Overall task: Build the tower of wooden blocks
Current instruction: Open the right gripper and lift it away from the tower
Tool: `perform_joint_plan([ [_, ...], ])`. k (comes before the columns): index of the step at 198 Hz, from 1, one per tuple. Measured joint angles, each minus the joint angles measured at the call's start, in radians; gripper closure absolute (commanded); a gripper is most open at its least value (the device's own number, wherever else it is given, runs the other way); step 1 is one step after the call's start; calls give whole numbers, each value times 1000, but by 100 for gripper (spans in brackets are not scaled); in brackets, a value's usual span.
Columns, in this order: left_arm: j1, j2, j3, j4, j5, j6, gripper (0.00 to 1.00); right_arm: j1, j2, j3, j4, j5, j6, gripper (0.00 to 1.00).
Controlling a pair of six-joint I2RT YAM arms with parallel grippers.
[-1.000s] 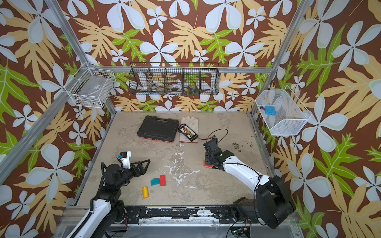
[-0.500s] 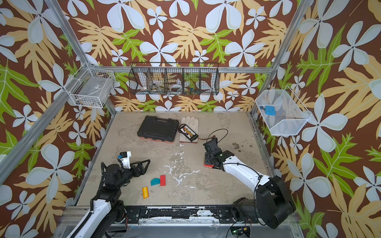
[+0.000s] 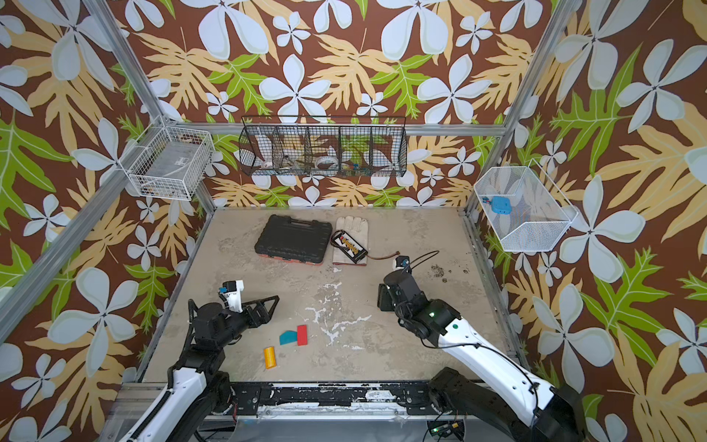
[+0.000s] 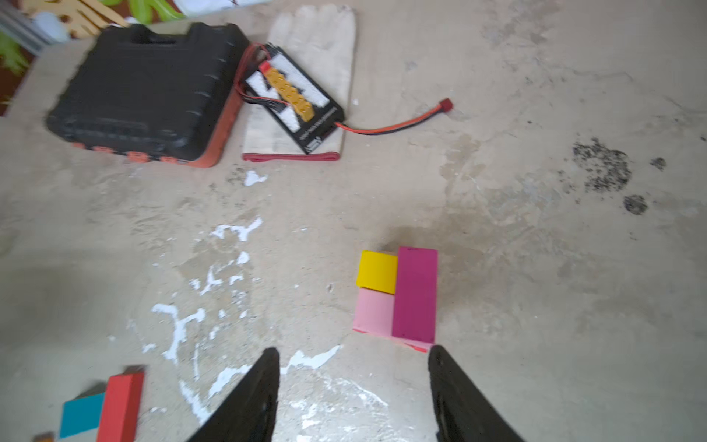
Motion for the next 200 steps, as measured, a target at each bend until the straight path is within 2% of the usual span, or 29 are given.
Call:
perform_joint_plan([
  [25,0,-50,-26,43,46,-84,0,60,-102,-122,68,-56,38,29],
  [47,0,-139,-44,42,49,-129,0,169,-115,-217,148,-114,64,29],
  [78,0,-225,-32,-22,-41,-168,0,234,-52,-248,277,-123,69,29],
  [123,0,-222,-85,-132,-119,-175,0,249,-51,-314,412,-169,58,29],
  [165,-8,-130,60,-315,-220,-166,4,253,-137,-321,404,-126,53,27],
  [200,-120,-111,94,-462,-317,-223,3,253,-197,-272,275,-4,68,27],
])
